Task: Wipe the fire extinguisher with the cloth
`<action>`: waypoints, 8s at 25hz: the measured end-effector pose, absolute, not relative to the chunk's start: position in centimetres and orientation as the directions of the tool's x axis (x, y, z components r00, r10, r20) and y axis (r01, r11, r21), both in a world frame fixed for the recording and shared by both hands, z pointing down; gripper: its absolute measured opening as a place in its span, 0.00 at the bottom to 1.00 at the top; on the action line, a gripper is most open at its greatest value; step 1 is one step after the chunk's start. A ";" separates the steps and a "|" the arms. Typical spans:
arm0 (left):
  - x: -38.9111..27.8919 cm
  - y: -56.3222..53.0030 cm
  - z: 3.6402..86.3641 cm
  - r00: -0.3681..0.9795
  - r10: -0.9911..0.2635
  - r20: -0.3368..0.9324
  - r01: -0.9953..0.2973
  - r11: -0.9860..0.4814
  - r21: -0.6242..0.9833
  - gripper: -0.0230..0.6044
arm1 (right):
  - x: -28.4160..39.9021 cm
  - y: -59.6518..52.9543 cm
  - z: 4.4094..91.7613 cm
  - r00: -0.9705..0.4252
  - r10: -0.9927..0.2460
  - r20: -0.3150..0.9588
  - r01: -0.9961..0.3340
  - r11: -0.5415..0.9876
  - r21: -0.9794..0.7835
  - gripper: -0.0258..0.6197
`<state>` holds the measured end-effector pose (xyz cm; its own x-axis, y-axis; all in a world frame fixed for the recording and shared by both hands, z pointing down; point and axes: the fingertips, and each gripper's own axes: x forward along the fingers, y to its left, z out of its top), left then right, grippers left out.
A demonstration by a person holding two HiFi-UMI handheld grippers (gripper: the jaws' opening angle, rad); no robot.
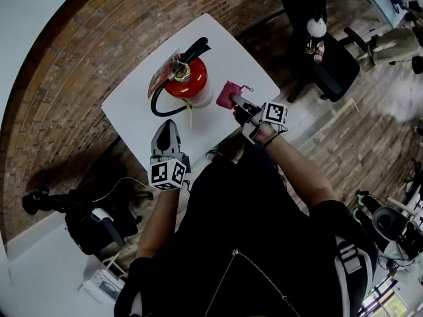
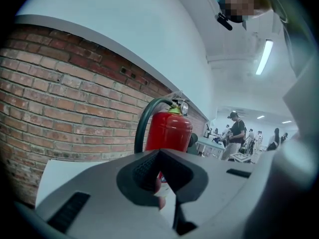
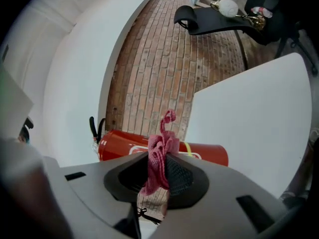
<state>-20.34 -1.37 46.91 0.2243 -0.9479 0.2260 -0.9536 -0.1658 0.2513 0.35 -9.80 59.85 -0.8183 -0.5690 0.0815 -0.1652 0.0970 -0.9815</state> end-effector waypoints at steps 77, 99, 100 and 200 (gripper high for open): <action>-21.5 2.0 46.4 0.207 -0.952 0.225 -0.957 -0.150 0.248 0.05 | -5.8 -10.2 69.7 -0.812 -0.554 0.184 -0.223 0.004 -0.975 0.20; -21.6 2.0 45.7 0.207 -0.956 0.205 -0.955 -0.153 0.253 0.05 | -5.6 -10.0 65.5 -0.817 -0.561 0.134 -0.182 0.030 -0.983 0.20; -21.5 2.0 45.6 0.209 -0.956 0.204 -0.955 -0.154 0.253 0.05 | -5.6 -10.0 65.3 -0.817 -0.562 0.131 -0.179 0.031 -0.983 0.20; -24.8 4.9 48.5 0.223 -0.940 0.258 -0.948 -0.148 0.281 0.05 | -5.9 -4.5 70.3 -0.536 -0.812 0.229 -0.189 -0.149 -0.971 0.20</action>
<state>-24.83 4.95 48.45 0.2228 -0.9402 0.2575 -0.9482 -0.1477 0.2813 -5.90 -4.52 70.31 -0.5365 -0.8123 0.2290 -0.1893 -0.1486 -0.9706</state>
